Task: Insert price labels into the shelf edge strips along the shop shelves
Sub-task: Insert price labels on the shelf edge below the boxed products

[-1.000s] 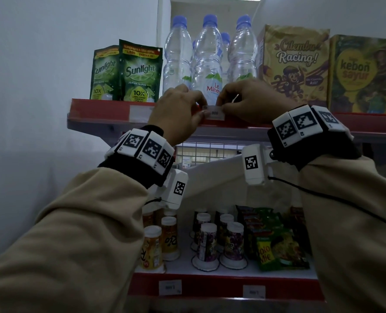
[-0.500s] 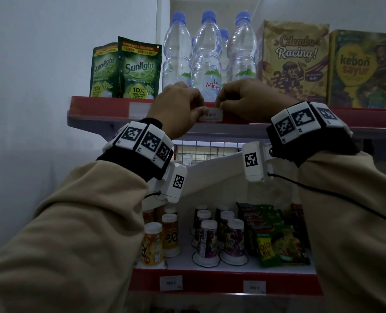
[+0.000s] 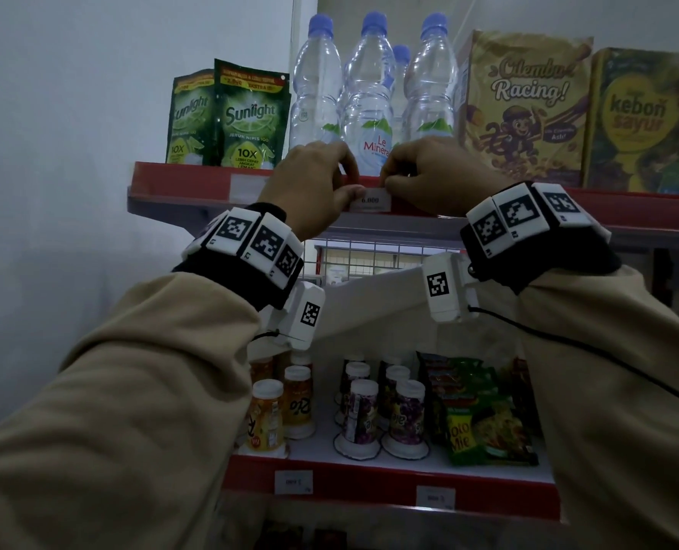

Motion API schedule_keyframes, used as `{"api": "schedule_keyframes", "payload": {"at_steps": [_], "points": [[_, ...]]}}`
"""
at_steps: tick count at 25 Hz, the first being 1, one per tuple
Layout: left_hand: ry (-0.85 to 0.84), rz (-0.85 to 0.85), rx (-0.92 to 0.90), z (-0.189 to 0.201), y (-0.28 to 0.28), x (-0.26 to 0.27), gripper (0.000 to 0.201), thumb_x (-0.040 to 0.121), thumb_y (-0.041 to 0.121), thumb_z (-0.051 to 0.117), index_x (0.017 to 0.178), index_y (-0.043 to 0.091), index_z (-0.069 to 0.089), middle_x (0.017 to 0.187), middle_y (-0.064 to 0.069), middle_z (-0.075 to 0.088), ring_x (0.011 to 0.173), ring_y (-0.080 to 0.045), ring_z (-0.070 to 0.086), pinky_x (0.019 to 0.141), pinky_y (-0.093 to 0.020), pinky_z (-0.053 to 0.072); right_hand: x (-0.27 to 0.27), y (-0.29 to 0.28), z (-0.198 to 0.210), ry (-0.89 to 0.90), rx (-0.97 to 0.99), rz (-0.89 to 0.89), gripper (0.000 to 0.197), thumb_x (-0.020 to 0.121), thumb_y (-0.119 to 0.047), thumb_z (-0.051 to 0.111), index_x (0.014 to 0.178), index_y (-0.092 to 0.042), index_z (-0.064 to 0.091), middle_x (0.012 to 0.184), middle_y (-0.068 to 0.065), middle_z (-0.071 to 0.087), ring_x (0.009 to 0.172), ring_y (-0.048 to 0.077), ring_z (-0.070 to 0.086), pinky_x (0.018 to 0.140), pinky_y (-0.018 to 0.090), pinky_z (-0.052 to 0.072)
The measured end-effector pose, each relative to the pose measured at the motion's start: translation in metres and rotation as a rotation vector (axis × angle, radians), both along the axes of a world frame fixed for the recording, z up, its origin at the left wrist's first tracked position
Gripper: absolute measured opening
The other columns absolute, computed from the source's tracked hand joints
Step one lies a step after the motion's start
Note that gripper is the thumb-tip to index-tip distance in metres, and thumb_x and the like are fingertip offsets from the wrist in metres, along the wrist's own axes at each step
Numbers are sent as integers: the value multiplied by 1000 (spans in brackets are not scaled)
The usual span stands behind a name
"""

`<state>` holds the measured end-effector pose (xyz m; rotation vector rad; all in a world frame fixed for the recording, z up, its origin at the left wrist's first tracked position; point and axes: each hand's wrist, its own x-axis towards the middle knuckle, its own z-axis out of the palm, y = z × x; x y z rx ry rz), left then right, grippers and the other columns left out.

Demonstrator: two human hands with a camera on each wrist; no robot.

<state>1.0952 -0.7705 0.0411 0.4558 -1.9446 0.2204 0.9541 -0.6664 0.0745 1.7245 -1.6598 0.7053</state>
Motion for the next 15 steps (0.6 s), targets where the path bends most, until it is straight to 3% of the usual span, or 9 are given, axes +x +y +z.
{"api": "schedule_keyframes", "payload": {"at_steps": [6, 10, 15], "points": [[-17, 12, 20, 1, 2, 2, 23, 85, 33, 68, 98, 16, 60, 102, -4, 58, 96, -20, 54, 86, -35, 46, -1, 2, -3, -5, -50, -1, 20, 91, -20, 56, 99, -7, 68, 93, 3, 63, 85, 11, 50, 75, 21, 36], [-15, 7, -9, -1, 1, 7, 21, 84, 27, 70, 100, 16, 61, 97, 3, 47, 95, -13, 45, 85, -26, 38, 6, 5, -8, -49, -64, 4, 18, 84, -19, 62, 101, -15, 64, 87, -3, 60, 77, 9, 50, 72, 25, 41], [-120, 150, -167, 3, -1, 21, 28, 85, 15, 62, 112, 23, 64, 111, -4, 60, 108, -26, 43, 92, -36, 34, 24, -8, -14, -40, -124, -3, 19, 80, -22, 67, 98, -17, 64, 101, 4, 63, 96, 25, 56, 88, 40, 46]]}}
